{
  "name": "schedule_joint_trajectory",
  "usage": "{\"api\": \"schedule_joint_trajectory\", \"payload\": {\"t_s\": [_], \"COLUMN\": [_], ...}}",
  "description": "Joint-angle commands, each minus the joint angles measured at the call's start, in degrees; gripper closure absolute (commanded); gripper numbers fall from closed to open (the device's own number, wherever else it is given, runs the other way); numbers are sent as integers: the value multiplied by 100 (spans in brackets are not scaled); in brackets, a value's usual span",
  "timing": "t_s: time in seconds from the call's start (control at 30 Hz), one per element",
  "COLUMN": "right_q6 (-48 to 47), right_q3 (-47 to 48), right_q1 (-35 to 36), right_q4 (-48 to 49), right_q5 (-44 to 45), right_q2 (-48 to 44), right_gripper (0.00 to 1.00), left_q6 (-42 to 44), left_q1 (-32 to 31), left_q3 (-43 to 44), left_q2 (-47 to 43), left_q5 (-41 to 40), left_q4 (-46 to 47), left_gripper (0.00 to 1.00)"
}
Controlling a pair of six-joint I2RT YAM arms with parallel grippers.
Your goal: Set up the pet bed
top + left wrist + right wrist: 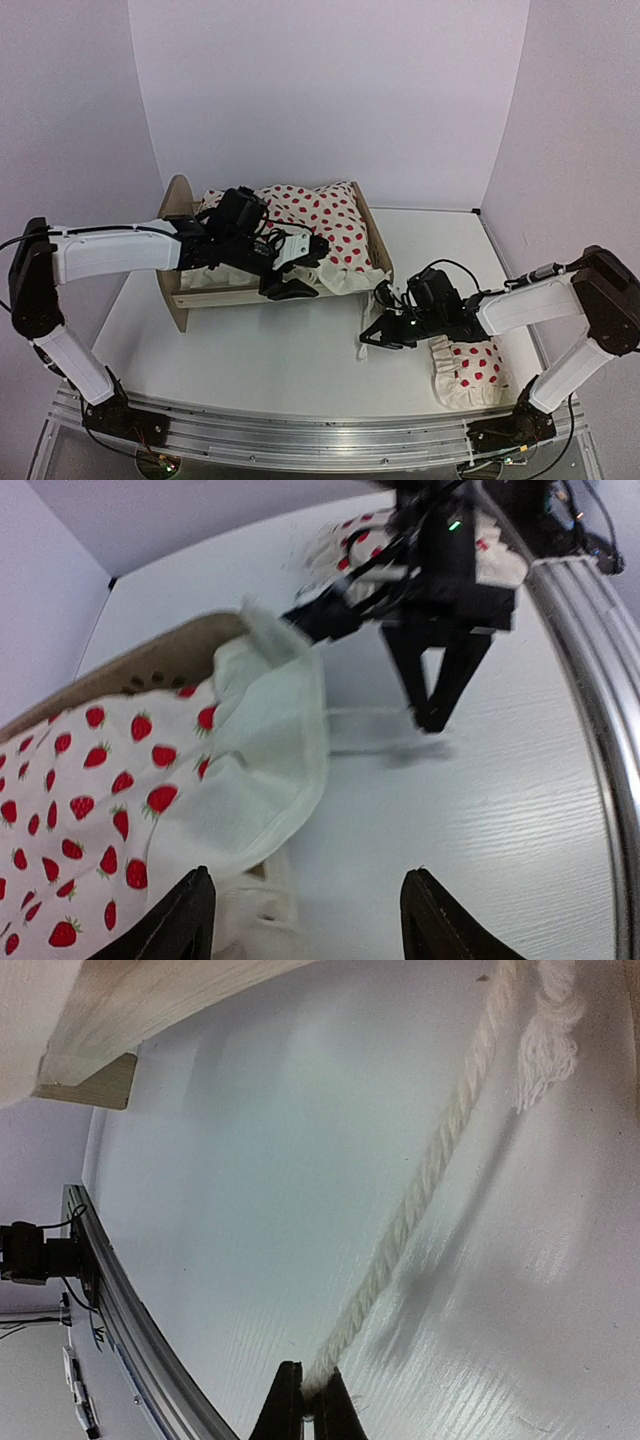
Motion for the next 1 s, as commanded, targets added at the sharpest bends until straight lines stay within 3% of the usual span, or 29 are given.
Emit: {"api": "schedule_joint_trajectory", "payload": {"t_s": [0.0, 0.1, 0.23, 0.4, 0.7, 0.77, 0.87, 0.97], "right_q6": [381, 439, 689, 798, 765, 767, 730, 700], "right_q3": [232, 260, 188, 63, 23, 9, 27, 54], "right_q1": [-10, -19, -28, -28, -28, -30, -55, -68], "right_q4": [-153, -165, -195, -191, -189, -187, -188, -187], "right_q5": [-264, -343, -382, -303, -238, -219, -205, -251], "right_q2": [-272, -326, -453, -630, -632, -651, -673, -639], "right_gripper": [100, 100, 100, 100, 100, 100, 100, 100], "left_q6": [-2255, -3482, -5008, -5475, -6255, -6329, -6385, -6387], "left_q1": [-563, -953, -1104, -1200, -1320, -1326, -1325, -1325], "left_q3": [-810, -1351, -1659, -1818, -1490, -1392, -1290, -1260], "left_q2": [-80, 407, 1157, 1774, 2616, 2720, 2829, 2885], "left_q5": [463, 477, 351, 75, 345, 459, 587, 533], "left_q4": [1478, 2918, 4258, 5473, 6571, 6625, 6576, 6581], "left_gripper": [48, 50, 45, 38, 38, 44, 61, 88]}}
